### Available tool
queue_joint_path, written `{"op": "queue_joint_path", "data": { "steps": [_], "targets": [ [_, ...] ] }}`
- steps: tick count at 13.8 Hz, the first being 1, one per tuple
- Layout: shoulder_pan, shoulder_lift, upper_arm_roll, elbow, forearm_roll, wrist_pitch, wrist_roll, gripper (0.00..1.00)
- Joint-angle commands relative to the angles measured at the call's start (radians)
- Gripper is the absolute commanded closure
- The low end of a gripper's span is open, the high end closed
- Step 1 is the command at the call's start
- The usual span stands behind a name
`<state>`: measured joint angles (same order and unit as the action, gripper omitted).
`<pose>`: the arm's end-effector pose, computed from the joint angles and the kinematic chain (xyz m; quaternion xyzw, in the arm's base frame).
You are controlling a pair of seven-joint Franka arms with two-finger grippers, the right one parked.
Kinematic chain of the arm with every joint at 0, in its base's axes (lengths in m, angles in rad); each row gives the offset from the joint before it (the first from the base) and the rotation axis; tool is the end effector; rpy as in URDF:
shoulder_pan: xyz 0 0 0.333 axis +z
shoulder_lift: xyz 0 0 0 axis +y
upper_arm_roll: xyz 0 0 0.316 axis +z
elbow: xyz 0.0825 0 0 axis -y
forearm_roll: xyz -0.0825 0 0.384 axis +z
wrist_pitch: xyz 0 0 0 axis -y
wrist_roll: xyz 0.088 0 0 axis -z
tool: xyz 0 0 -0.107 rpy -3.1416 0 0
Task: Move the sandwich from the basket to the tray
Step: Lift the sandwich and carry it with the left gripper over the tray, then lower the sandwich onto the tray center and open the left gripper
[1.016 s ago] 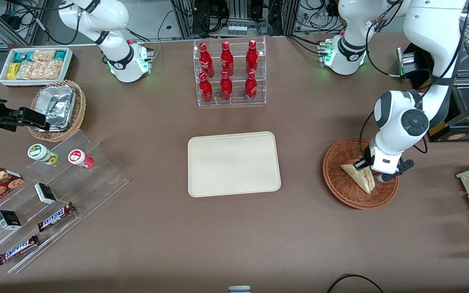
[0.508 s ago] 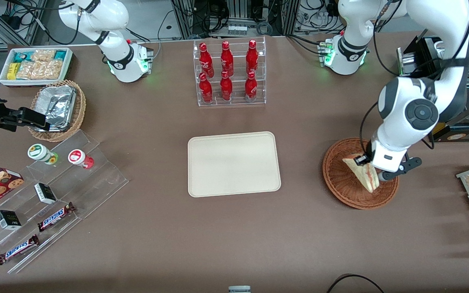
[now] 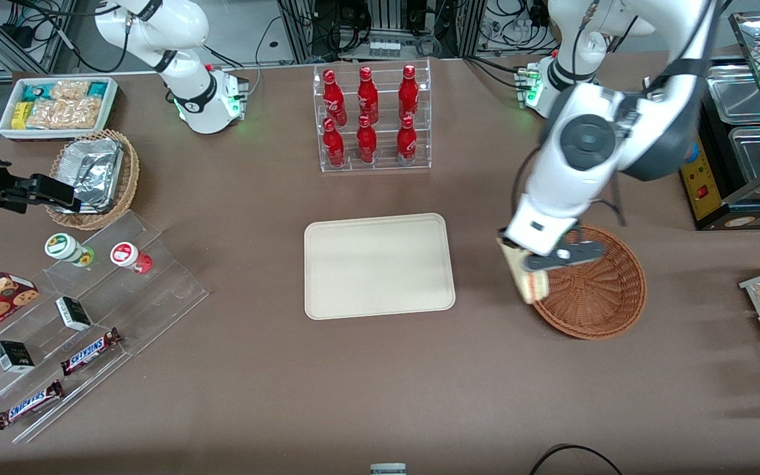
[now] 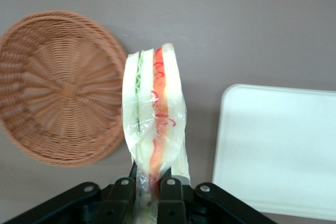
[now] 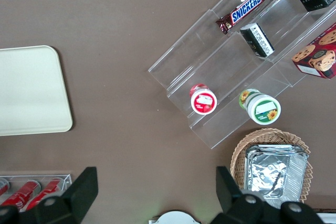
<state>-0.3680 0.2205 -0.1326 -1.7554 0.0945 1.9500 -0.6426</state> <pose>0.5495 -0.2877 0.4398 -0.9980 -0.0543 -0.0059 0.0309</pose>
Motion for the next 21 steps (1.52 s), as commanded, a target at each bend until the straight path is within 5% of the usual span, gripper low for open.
{"op": "queue_joint_path", "data": {
  "steps": [1,11,21],
  "targets": [
    [-0.092,0.117,0.007,0.118,0.002,-0.023,-0.028,1.00],
    [-0.259,0.422,-0.019,0.335,-0.091,0.069,-0.081,1.00],
    [-0.316,0.514,-0.021,0.329,-0.093,0.168,-0.094,1.00]
  ]
}}
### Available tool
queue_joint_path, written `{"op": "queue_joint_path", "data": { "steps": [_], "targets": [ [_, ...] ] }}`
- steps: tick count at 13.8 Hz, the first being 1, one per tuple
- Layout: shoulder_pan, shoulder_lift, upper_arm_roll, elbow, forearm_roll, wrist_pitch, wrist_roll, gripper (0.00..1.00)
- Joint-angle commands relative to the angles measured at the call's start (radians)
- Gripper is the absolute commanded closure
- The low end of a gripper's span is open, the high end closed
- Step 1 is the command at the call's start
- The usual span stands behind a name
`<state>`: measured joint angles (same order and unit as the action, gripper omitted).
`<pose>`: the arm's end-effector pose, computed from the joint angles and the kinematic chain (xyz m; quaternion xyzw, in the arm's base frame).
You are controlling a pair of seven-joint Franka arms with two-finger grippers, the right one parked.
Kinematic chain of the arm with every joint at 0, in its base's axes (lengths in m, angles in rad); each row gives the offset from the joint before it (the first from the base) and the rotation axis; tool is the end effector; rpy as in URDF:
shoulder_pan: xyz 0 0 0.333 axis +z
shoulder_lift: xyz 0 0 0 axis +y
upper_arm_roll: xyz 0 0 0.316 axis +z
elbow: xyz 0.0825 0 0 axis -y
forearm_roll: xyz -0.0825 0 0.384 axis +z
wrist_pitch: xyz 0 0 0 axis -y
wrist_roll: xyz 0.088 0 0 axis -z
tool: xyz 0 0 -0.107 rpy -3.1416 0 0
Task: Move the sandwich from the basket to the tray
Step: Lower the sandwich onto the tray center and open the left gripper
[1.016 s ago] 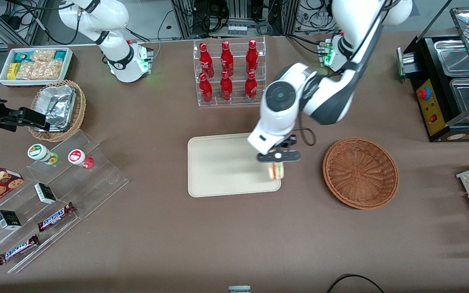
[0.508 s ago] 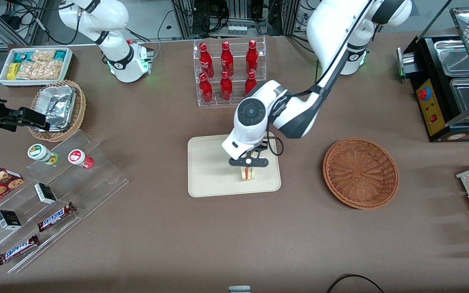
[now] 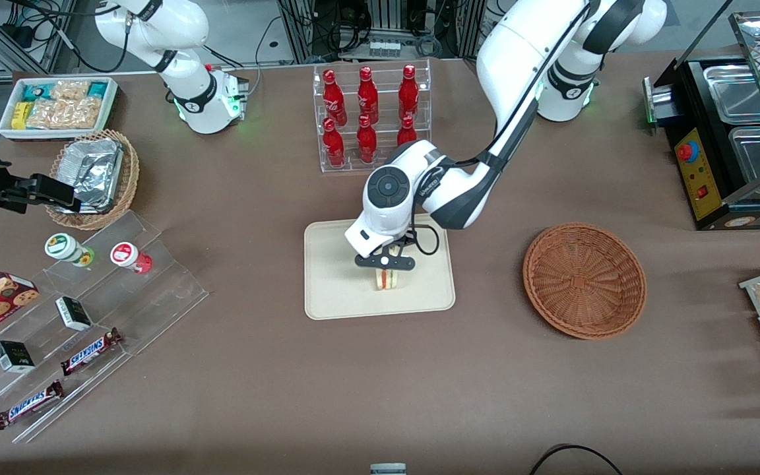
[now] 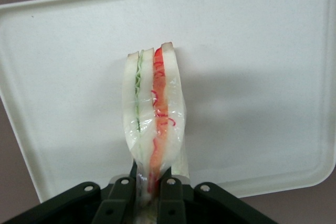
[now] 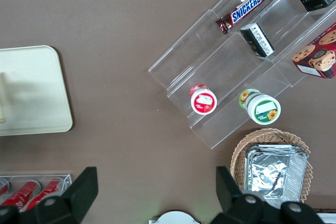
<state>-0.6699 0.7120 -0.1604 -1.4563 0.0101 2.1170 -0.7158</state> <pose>0.4980 -0.5140 0.2640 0.9977 -0.0418 -0.0491 0.0197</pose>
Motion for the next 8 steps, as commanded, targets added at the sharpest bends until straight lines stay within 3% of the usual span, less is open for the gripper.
{"op": "queue_joint_path", "data": {
  "steps": [1,5,6,7,8],
  "targets": [
    [-0.016,0.029,0.007,0.030,-0.009,0.001,-0.028,1.00],
    [-0.030,0.049,0.007,0.027,-0.012,0.024,-0.040,1.00],
    [-0.030,0.053,0.007,0.027,-0.009,0.024,-0.050,0.95],
    [-0.036,0.058,0.007,0.028,-0.009,0.024,-0.060,0.65],
    [-0.036,0.058,0.007,0.027,-0.002,0.023,-0.059,0.02]
  ]
}}
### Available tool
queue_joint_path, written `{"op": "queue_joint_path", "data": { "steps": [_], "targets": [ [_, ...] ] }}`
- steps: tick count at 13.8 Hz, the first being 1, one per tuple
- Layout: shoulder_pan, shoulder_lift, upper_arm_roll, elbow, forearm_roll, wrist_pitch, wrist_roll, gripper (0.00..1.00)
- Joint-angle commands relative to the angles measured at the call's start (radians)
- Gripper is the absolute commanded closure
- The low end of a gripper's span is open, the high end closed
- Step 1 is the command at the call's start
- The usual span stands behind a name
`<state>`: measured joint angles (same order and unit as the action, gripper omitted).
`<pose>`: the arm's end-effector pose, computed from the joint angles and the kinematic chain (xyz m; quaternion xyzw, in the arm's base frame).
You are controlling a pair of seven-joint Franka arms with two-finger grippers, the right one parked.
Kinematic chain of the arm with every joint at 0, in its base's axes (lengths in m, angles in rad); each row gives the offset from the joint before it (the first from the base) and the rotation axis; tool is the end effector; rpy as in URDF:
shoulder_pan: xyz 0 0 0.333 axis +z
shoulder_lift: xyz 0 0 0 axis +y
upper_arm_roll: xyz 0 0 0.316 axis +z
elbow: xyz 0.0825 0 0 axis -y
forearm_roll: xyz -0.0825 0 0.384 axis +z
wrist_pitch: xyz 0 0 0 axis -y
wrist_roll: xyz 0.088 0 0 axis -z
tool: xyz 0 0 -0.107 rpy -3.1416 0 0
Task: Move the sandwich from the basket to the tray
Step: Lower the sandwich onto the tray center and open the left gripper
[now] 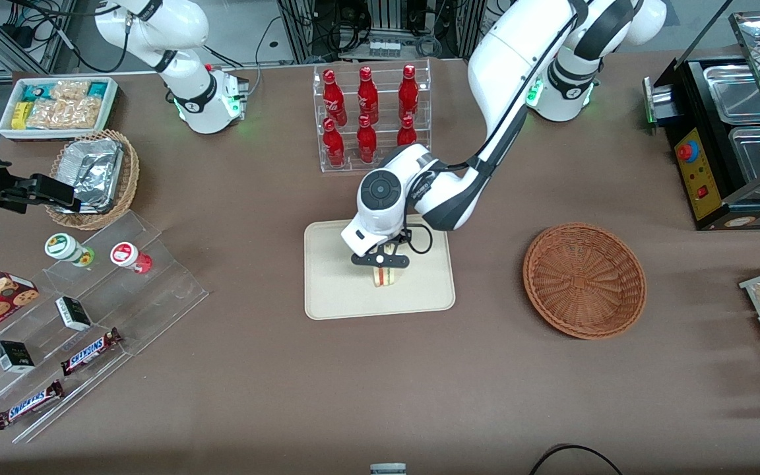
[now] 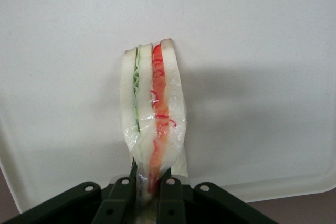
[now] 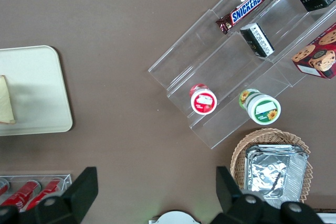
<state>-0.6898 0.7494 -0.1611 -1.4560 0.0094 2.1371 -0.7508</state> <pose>0.4867 -0.5238 0.2393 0.9977 -0.0330 -0.0576 0.0146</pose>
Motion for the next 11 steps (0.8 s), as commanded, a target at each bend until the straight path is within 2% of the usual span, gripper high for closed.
{"op": "queue_joint_path", "data": {
  "steps": [1,6,11],
  "targets": [
    [-0.017,0.018,0.008,0.028,-0.002,0.001,-0.024,0.00],
    [-0.007,-0.045,0.012,0.032,-0.006,-0.019,-0.042,0.00],
    [0.064,-0.201,0.018,0.028,-0.002,-0.156,-0.079,0.00]
  ]
}}
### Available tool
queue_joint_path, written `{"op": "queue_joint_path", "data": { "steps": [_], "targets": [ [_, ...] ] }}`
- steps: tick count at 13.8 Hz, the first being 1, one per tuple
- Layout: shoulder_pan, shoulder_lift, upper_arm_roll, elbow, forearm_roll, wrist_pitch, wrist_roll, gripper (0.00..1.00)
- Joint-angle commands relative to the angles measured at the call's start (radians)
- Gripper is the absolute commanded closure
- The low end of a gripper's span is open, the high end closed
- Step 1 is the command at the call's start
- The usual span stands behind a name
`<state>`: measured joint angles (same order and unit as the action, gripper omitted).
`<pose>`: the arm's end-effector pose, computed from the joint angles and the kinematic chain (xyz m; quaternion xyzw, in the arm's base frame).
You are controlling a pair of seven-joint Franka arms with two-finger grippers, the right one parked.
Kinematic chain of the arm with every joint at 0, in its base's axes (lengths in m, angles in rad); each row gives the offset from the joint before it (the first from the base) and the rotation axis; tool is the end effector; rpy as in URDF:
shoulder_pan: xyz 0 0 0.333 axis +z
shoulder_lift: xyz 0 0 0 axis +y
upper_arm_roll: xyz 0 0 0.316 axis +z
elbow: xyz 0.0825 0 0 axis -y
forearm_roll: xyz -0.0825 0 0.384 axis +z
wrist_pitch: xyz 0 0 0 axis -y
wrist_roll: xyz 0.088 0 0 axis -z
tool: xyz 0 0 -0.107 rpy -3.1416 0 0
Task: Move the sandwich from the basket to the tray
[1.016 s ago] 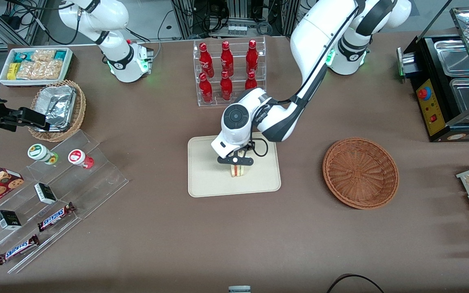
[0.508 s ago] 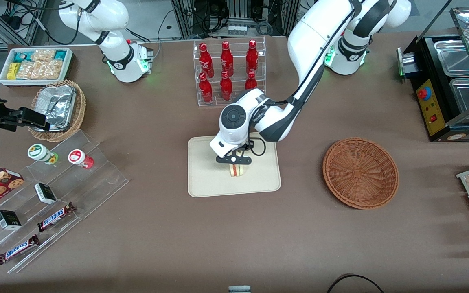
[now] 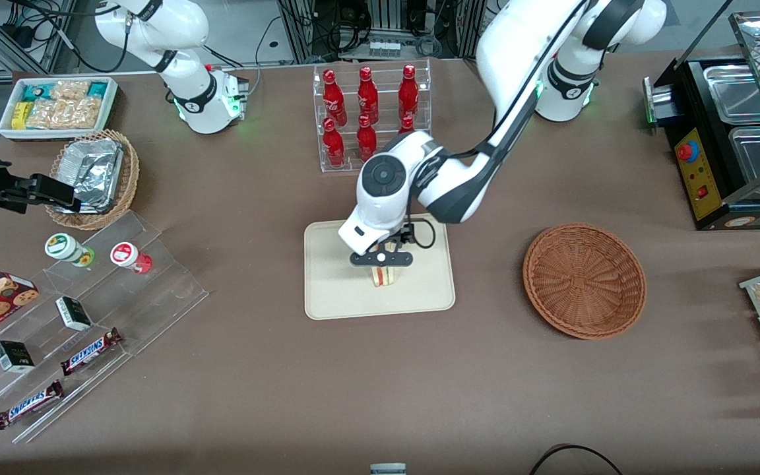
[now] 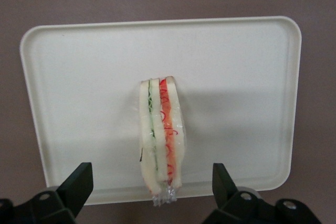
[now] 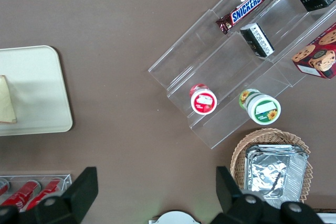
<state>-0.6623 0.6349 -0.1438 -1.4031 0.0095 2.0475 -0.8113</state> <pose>0.5153 -0.5069 0.3366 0.9991 0.0146 -0.0222 0.0320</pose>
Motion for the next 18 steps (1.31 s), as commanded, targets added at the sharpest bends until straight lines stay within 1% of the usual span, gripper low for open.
{"op": "queue_joint_path", "data": {
  "steps": [1,5,9,13,18],
  "targets": [
    [0.062,-0.131,0.001,-0.025,0.000,-0.125,-0.017,0.00],
    [0.169,-0.292,0.001,-0.031,0.010,-0.363,0.012,0.00],
    [0.321,-0.403,0.001,-0.048,0.010,-0.495,0.210,0.00],
    [0.466,-0.509,0.001,-0.147,0.010,-0.497,0.395,0.00],
    [0.613,-0.624,0.001,-0.281,-0.006,-0.457,0.599,0.00]
  ]
}}
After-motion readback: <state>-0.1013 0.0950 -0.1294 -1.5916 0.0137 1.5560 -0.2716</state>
